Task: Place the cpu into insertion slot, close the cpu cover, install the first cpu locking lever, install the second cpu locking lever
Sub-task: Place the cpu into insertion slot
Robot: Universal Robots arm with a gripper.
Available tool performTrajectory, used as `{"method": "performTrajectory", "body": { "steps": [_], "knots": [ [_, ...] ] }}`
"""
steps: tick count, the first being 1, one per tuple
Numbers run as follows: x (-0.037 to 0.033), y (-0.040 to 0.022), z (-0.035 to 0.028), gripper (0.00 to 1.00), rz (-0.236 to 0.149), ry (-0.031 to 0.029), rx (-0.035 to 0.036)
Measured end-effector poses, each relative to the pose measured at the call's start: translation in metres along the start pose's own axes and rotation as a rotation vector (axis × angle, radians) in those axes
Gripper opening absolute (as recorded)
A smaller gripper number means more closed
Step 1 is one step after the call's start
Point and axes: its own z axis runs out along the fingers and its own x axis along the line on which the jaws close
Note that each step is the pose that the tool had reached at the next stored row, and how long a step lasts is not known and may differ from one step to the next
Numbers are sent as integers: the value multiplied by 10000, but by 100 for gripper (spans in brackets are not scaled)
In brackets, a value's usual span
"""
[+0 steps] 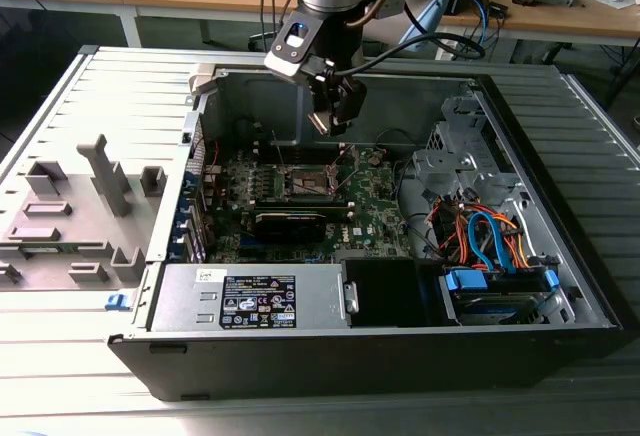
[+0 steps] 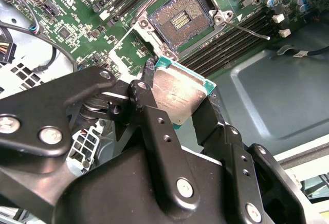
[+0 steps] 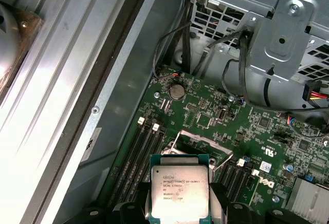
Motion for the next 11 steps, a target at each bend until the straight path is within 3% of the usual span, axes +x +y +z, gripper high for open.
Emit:
{"method": "performTrajectory", "body": {
  "steps": [11],
  "knots": [
    [0,0,2,54,98,-8,-2]
  ]
}}
